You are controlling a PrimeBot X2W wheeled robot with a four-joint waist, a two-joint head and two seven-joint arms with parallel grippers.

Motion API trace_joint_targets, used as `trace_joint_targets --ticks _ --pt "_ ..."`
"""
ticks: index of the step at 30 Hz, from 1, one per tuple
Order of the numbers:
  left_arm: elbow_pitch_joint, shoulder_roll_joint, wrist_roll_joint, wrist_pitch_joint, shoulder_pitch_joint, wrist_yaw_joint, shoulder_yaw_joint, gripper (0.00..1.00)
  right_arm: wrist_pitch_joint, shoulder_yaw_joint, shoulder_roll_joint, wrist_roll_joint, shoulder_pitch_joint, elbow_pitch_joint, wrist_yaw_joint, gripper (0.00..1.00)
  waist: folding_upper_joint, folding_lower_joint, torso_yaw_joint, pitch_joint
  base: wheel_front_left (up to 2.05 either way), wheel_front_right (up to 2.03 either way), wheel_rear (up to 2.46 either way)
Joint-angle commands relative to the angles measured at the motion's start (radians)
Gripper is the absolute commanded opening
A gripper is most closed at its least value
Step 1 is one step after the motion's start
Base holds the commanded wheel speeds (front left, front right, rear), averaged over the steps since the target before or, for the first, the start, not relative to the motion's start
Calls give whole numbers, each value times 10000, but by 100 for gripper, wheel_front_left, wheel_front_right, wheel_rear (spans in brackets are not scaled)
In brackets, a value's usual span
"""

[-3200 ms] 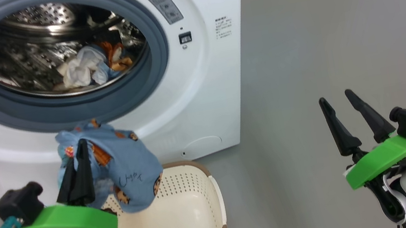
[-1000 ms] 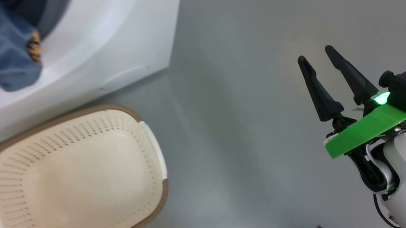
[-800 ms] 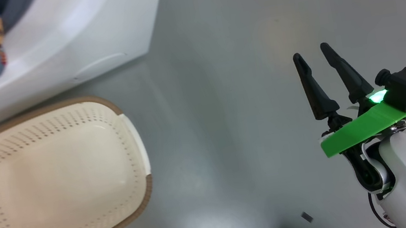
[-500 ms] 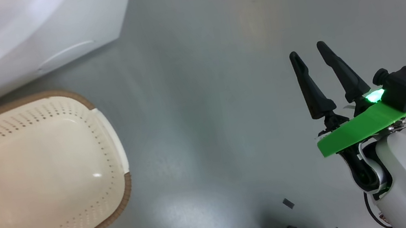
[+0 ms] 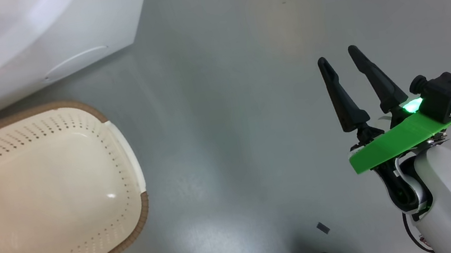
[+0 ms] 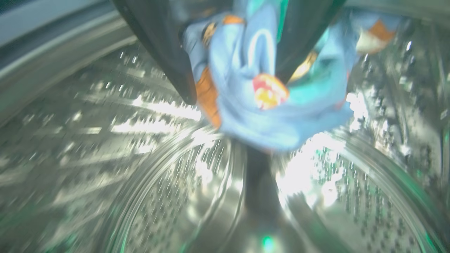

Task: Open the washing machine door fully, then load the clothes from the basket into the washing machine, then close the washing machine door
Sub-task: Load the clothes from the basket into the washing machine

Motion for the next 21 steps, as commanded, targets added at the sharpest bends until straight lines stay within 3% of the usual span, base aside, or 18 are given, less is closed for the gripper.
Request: trace_joint_targets --ticks 1,6,21 --pt "34 304 -33 188 -147 -12 40 100 -92 155 -168 -99 139 -142 44 100 -1 1 123 -146 0 0 0" --pt "1197 166 -135 690 -369 -121 -48 100 -92 222 -218 -78 106 -40 44 100 -1 1 230 -413 0 0 0" --pt "1964 -234 -414 -556 883 -773 -61 100 -92 257 -403 1 102 209 44 100 -1 1 755 -1607 0 0 0"
